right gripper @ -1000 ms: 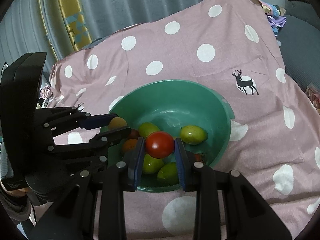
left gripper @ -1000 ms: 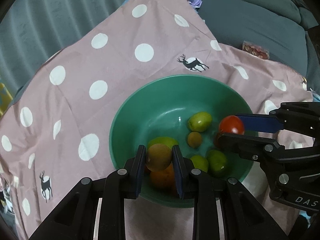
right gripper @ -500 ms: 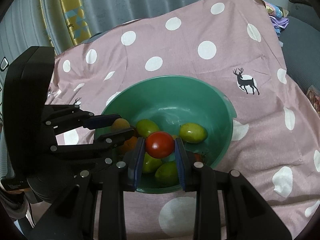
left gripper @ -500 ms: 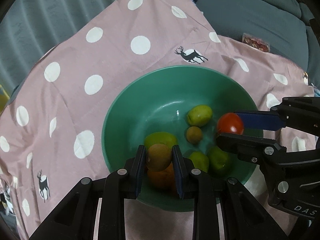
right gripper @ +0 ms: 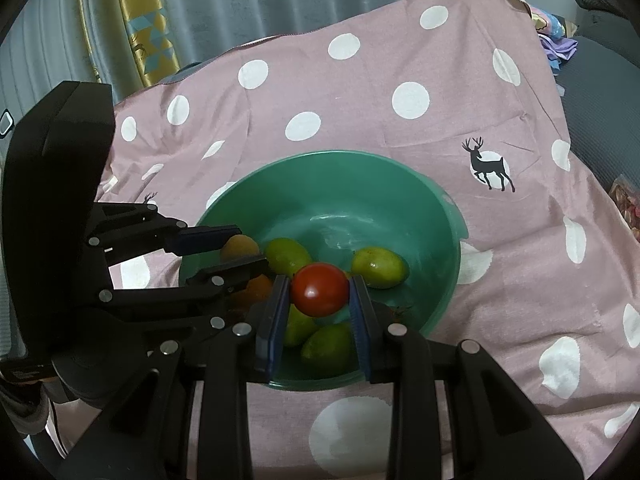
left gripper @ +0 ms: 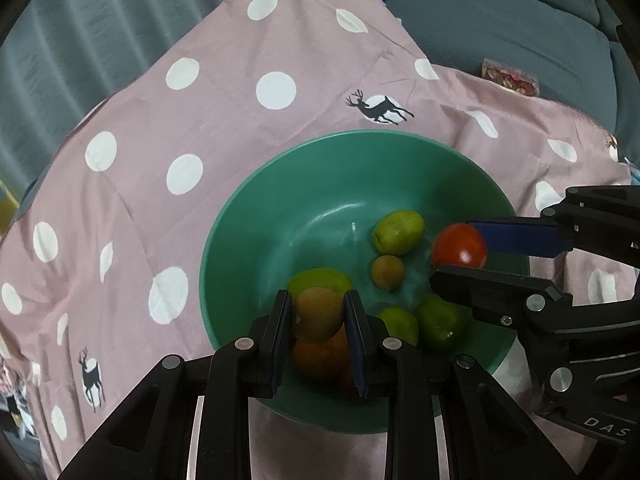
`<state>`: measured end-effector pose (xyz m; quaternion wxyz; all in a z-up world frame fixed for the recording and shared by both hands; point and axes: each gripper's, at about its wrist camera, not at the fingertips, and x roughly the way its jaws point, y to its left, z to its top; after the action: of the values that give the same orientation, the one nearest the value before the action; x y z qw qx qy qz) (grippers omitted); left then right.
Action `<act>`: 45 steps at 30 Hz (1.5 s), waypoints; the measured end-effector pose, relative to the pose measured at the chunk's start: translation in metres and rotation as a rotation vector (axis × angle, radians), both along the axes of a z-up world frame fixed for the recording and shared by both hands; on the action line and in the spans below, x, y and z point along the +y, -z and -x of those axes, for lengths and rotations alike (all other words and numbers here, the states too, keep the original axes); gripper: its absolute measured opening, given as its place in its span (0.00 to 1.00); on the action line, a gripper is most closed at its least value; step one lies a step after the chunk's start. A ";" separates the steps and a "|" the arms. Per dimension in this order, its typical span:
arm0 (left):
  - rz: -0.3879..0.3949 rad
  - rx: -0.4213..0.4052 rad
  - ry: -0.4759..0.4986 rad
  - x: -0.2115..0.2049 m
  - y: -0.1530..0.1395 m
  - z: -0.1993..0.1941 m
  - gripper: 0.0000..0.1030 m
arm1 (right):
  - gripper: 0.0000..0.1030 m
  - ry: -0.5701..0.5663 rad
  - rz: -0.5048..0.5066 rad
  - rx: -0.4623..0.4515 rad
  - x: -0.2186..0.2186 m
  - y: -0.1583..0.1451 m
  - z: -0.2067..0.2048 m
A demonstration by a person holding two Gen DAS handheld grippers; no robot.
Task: Organize fruits
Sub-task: 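Lower both fruits into the teal bowl and open both grippers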
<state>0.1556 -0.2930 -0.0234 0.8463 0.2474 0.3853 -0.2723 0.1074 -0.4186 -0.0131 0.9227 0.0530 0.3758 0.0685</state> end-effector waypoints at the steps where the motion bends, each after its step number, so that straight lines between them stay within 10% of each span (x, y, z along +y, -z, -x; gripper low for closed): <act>1: -0.003 0.000 0.000 0.000 0.000 0.000 0.26 | 0.30 -0.001 0.000 0.000 0.000 0.000 0.000; 45: -0.025 0.003 -0.005 -0.001 0.007 -0.005 0.26 | 0.32 0.004 -0.002 -0.008 0.005 0.000 -0.003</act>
<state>0.1604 -0.2938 -0.0304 0.8433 0.2565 0.3906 -0.2656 0.1100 -0.4135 -0.0130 0.9243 0.0542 0.3717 0.0671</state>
